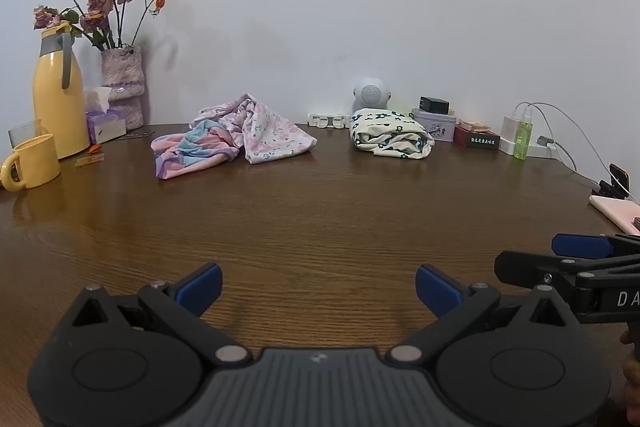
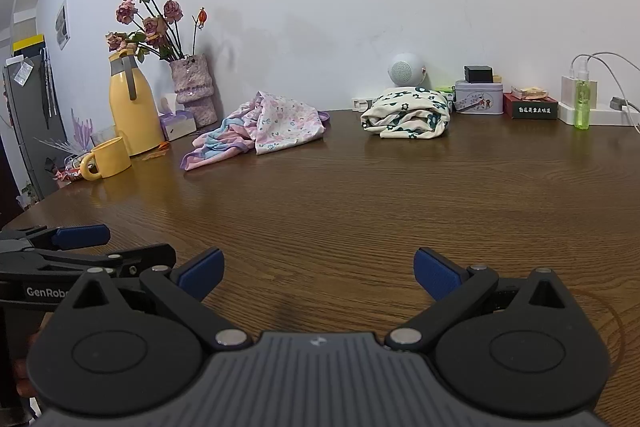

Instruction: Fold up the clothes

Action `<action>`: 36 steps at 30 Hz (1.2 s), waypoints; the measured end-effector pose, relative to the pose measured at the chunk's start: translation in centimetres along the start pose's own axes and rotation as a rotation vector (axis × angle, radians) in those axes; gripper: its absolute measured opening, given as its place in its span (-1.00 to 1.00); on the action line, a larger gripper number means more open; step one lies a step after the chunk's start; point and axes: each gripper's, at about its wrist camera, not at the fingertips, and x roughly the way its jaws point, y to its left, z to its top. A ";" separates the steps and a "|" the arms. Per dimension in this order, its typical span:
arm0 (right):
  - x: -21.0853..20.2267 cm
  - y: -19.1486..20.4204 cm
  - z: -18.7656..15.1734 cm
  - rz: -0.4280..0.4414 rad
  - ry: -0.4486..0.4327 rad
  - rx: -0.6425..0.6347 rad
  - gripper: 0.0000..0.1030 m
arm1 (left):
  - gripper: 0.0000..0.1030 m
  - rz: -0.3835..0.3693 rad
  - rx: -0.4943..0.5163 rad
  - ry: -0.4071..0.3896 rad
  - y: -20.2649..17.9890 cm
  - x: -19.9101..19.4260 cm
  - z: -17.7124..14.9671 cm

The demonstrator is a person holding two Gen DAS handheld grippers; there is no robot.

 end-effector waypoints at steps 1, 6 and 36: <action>0.0 0.0 0.0 0.000 0.000 0.000 1.00 | 1.00 0.000 0.000 0.000 0.0 0.0 0.0; 0.0 0.0 0.0 0.000 0.000 0.000 1.00 | 1.00 0.001 -0.001 0.000 0.0 0.0 -0.1; 0.1 0.0 0.0 0.002 0.003 0.003 0.99 | 1.00 0.005 -0.006 -0.008 -0.1 -0.2 -0.2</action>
